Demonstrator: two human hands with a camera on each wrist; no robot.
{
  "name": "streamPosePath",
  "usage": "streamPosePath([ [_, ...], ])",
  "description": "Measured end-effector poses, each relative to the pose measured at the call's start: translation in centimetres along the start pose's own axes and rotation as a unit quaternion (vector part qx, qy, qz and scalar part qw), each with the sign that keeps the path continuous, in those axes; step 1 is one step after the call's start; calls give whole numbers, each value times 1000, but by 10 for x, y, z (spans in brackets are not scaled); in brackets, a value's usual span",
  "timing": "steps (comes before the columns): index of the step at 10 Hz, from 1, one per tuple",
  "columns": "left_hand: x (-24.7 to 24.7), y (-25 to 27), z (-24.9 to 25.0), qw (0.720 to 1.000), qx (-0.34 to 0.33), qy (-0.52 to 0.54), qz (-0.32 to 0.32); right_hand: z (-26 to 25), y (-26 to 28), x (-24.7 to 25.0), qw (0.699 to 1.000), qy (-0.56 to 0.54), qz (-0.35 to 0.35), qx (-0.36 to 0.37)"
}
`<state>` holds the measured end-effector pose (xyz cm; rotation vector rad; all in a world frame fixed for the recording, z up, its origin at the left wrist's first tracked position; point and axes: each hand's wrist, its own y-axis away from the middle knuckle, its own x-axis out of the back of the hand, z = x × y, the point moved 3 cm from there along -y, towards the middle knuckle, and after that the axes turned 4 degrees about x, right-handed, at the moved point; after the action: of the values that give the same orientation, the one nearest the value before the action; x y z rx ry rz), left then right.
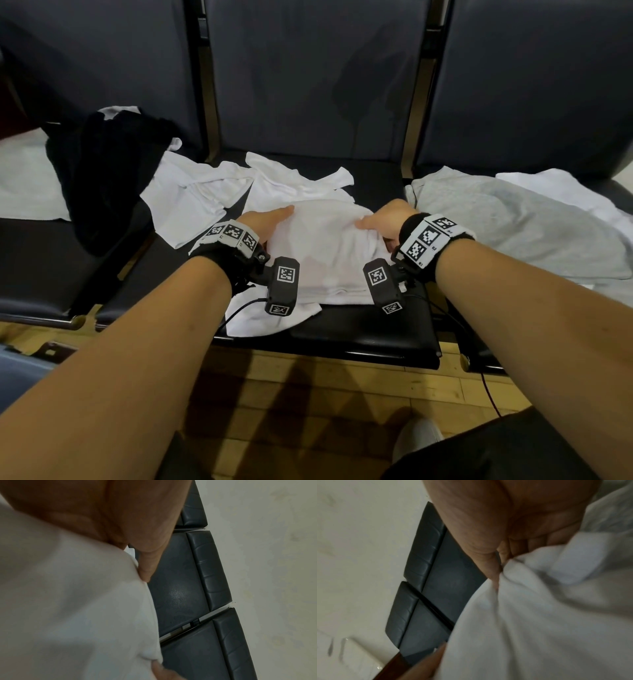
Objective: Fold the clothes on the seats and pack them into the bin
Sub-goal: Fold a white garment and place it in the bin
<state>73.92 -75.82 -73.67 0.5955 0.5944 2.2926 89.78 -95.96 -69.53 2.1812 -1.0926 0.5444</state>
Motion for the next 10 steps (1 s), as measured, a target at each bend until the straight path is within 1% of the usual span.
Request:
streamPosePath([
  [1,3,0,4,1000,7,3,10,-4,-1,4,990,-132,-54,-11],
  [2,-4,-3,9,999,-36,-9,-14,4,-6,8,992,-96,-77,-8],
  [3,-11,6,18,996,-84,23,-31,12,6,11,999,-17,-17,-30],
  [4,-16,33,32,991,-109,50,-51,15,10,10,1000,21,-3,-19],
  [5,-18,63,51,982,-132,98,-95,8,15,14,997,-77,-9,2],
  [6,-20,91,66,965,-154,153,-146,2,30,21,954,-300,-27,8],
  [7,-15,116,73,955,-150,193,-168,-7,55,23,860,-493,-127,45],
  [8,1,136,75,949,-163,213,-165,-17,80,19,810,-544,-210,62],
  [9,24,149,71,947,-165,231,-151,-33,92,7,805,-544,-227,73],
  [10,58,163,62,946,-173,247,-116,-61,107,-9,823,-512,-227,93],
])
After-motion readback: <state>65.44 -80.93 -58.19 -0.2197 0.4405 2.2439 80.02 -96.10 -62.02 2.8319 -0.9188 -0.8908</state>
